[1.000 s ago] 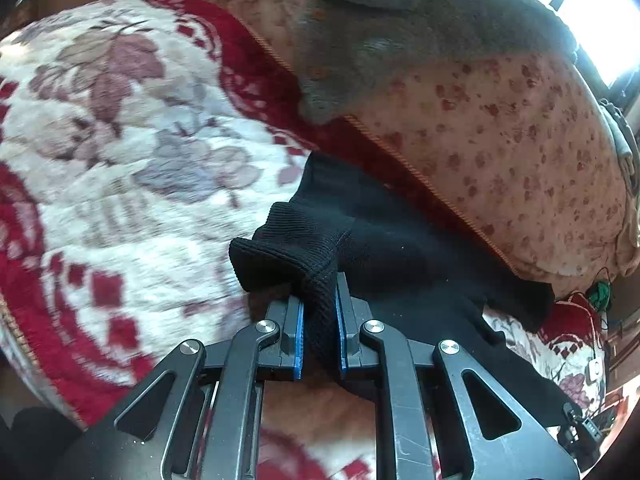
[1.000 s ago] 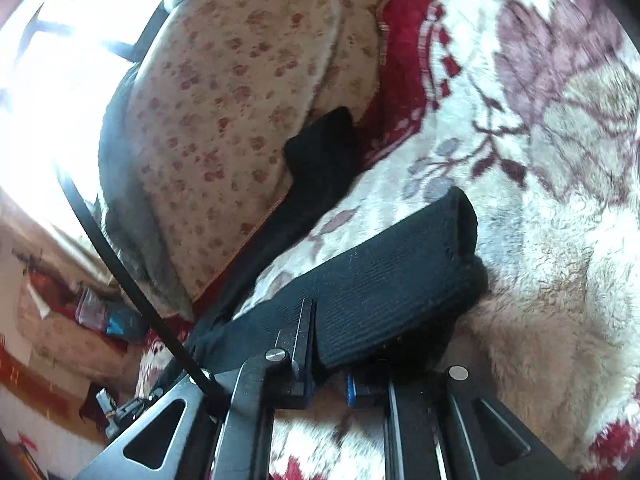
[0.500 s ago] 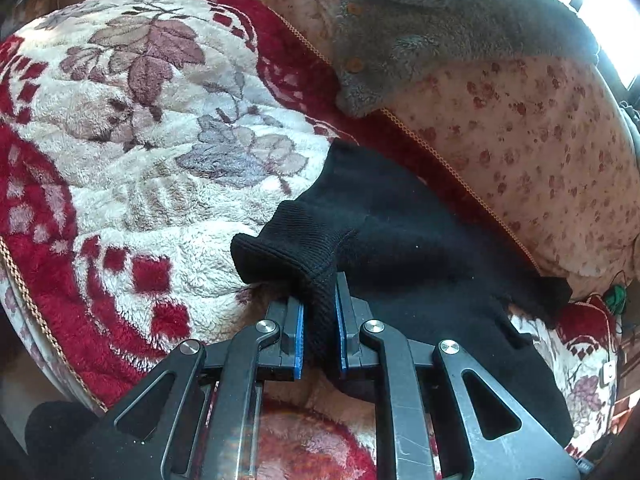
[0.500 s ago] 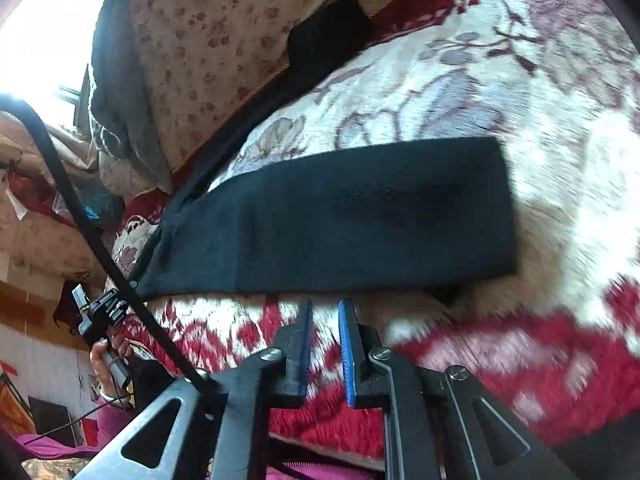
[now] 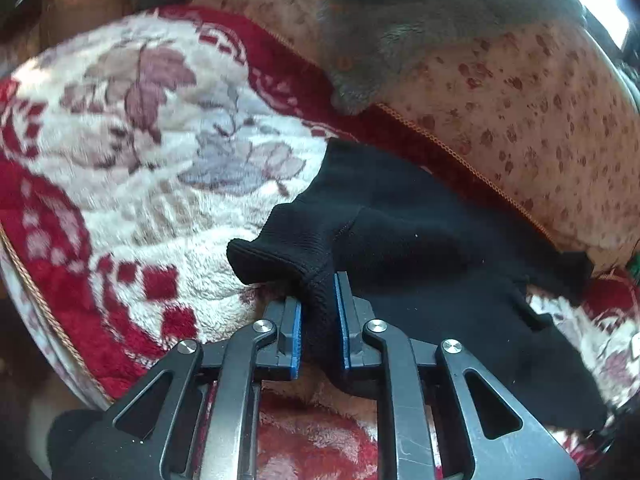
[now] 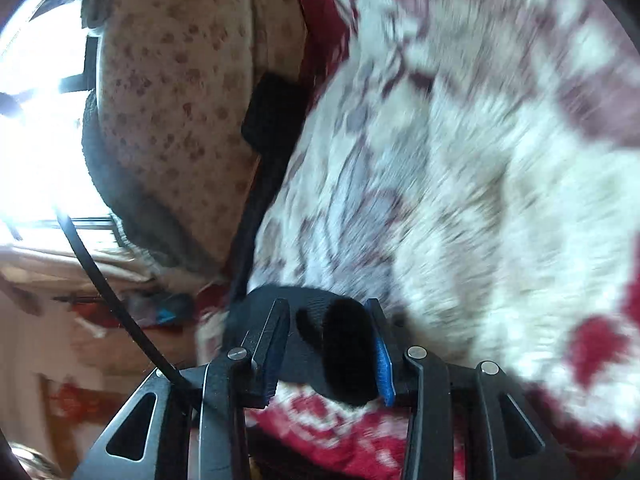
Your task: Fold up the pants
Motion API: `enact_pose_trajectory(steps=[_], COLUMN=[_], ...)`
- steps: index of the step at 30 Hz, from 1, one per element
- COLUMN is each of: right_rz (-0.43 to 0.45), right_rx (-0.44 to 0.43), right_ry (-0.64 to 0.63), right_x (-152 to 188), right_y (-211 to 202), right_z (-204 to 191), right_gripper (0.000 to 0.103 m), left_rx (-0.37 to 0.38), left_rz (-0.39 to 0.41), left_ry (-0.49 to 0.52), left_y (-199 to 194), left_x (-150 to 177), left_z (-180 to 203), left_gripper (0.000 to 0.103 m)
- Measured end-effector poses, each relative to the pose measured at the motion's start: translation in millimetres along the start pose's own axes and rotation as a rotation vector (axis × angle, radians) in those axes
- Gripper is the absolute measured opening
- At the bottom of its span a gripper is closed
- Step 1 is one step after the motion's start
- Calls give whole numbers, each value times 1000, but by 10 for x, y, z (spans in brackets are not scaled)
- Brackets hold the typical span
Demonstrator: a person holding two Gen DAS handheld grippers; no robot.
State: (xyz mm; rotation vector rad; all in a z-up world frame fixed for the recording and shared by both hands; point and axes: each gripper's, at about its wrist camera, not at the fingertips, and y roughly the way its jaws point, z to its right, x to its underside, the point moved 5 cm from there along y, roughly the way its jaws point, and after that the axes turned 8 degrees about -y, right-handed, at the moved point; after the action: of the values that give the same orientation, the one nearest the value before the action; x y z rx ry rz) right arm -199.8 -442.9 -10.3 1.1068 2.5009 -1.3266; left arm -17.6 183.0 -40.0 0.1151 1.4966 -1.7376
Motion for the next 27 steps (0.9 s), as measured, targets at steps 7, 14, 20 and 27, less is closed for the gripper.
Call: enact_pose_trajectory(steps=[7,14,20,27], right_rz=[29,-121,-188,-176], right_rx=[128,320,404,592], right_ry=[-138,-336,-498,-799], right_x=[75,263,413,332], right_y=[-230,-254,-19,282], right_z=[-214,-310,-370,-485], right_gripper=[41,41,41,38], left_rx=[-58,2,69,160], left_rz=[54,132,115,62], left_ry=[47,63,99,216], left_y=[-309,-705,-787,-765], left_x=[-70,-169,-85,167], left_z=[-59,129,460,997], left_gripper=[18,27,31,31])
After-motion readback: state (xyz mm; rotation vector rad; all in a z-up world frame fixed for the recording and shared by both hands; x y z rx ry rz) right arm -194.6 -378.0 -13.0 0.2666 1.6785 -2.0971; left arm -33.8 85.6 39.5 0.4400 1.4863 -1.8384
